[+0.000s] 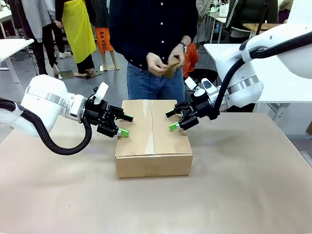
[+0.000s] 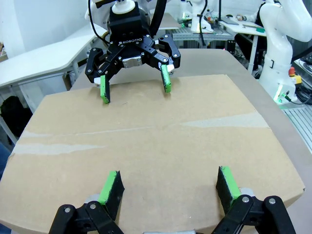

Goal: Pack the gift set into the box.
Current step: Press and hold the closed box until the human finishes sealing it.

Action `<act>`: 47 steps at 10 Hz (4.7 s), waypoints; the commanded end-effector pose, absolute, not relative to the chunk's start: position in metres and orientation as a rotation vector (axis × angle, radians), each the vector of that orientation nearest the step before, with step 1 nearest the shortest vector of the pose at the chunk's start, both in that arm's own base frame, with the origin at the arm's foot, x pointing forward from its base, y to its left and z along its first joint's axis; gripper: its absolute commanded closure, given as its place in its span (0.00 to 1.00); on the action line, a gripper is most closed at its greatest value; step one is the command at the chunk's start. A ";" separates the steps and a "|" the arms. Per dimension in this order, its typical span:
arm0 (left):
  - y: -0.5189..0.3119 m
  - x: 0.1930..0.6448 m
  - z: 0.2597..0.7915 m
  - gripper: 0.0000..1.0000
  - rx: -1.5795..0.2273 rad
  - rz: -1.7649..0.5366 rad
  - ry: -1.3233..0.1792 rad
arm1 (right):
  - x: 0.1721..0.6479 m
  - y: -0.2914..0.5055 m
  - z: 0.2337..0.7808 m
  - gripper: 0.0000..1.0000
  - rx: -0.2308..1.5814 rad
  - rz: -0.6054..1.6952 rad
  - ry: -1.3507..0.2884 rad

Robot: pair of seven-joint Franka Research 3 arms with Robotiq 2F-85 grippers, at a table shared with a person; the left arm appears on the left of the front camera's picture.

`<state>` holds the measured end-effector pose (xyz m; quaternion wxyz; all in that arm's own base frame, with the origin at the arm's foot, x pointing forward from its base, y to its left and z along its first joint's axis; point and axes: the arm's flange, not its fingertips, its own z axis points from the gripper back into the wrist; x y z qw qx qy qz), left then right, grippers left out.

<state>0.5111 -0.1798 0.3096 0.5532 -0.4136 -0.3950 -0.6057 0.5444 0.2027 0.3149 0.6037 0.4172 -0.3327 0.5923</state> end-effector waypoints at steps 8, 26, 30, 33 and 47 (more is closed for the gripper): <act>-0.180 0.509 0.308 0.00 -0.983 -1.446 -0.930 | 0.544 0.202 0.312 0.00 0.963 1.374 -0.771; -0.180 0.509 0.308 0.00 -0.983 -1.446 -0.930 | 0.544 0.202 0.312 0.00 0.963 1.374 -0.771; -0.180 0.509 0.308 0.00 -0.983 -1.446 -0.930 | 0.544 0.202 0.312 0.00 0.963 1.374 -0.771; -0.180 0.509 0.308 0.00 -0.983 -1.446 -0.930 | 0.544 0.202 0.312 0.00 0.963 1.374 -0.771; -0.180 0.509 0.308 0.00 -0.983 -1.446 -0.930 | 0.544 0.202 0.312 0.00 0.963 1.374 -0.771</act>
